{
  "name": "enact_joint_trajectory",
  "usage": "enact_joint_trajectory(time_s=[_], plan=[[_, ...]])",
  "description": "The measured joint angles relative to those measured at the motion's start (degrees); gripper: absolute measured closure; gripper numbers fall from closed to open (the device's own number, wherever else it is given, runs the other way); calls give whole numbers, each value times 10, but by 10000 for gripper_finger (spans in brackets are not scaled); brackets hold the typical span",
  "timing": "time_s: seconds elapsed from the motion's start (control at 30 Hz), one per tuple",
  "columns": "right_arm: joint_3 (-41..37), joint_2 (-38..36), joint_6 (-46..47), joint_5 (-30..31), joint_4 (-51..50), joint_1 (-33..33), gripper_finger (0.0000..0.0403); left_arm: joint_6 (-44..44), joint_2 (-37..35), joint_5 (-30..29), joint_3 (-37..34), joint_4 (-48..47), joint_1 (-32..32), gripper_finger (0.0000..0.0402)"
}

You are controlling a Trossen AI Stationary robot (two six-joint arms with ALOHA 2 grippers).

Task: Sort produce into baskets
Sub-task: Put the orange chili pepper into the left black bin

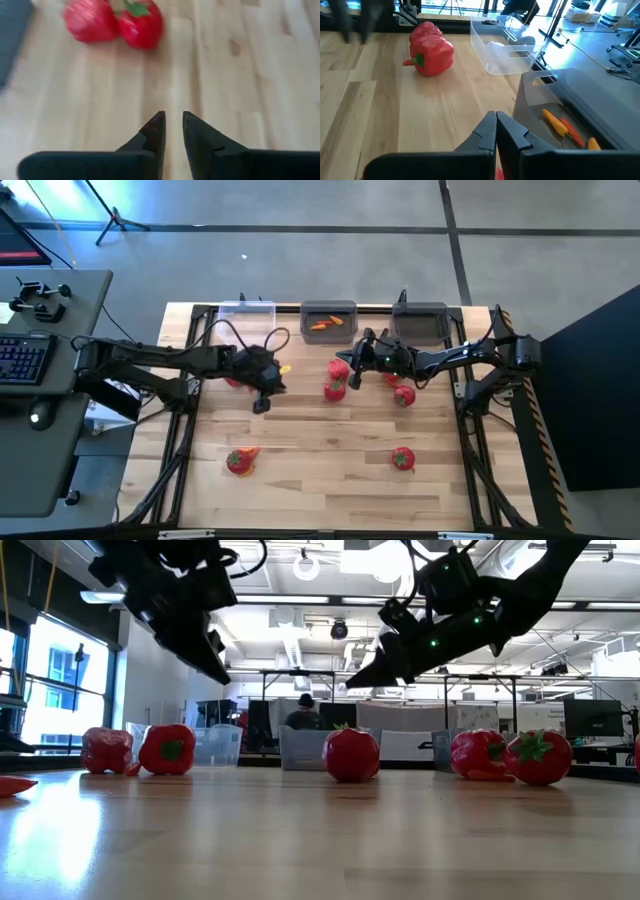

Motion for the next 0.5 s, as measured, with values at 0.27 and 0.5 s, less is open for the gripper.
enact_joint_trajectory(time_s=[0.27, 0.5], plan=[[0, 0, 0, 0, -5, 0, 403, -138, 44, 59, 0, -54, -74, 285], [0, 0, -2, 0, -10, 0, 403, -260, 95, 100, 0, -96, -116, 244]])
